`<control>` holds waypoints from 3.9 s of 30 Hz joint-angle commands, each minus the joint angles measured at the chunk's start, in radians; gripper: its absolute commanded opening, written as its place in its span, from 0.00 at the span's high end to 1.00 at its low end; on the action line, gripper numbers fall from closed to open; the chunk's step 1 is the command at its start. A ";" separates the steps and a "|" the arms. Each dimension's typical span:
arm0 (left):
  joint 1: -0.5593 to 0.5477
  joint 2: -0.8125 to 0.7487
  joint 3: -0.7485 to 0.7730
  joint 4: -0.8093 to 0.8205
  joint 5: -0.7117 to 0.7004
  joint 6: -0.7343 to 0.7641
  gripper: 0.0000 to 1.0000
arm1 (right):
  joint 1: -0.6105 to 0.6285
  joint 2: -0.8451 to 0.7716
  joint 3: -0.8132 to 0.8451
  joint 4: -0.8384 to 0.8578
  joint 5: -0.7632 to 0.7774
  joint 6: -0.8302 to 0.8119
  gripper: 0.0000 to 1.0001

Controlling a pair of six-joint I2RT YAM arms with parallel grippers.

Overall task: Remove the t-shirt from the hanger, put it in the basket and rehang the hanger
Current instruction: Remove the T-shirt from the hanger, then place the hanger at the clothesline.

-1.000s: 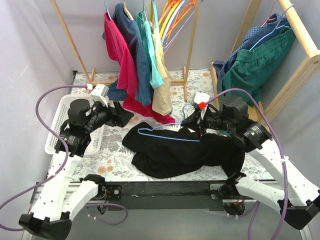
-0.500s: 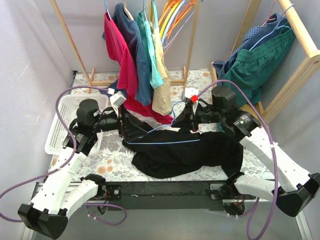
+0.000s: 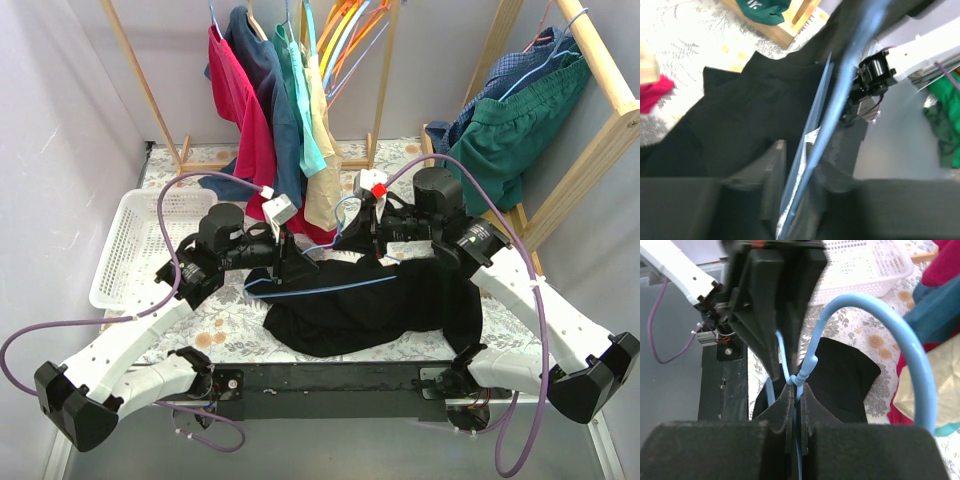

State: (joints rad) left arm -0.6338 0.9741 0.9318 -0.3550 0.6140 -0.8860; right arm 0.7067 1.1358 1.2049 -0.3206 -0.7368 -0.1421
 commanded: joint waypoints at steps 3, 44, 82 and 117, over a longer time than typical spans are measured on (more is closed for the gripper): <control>-0.007 -0.009 0.030 -0.036 -0.146 0.012 0.85 | 0.004 -0.011 0.050 0.045 -0.035 0.009 0.99; -0.009 -0.319 0.444 -0.492 -0.496 0.099 1.00 | 0.002 -0.269 -0.261 0.028 0.655 0.022 0.26; 0.413 0.417 1.080 -0.254 -1.009 0.144 1.00 | 0.004 -0.235 -0.304 0.098 0.468 0.107 0.29; 0.666 0.887 1.300 0.162 -0.534 0.179 1.00 | 0.004 -0.102 -0.346 0.241 0.404 0.113 0.31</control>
State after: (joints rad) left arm 0.0292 1.8481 2.1754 -0.2344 0.0975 -0.7216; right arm 0.7074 1.0286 0.8543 -0.1299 -0.3145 -0.0296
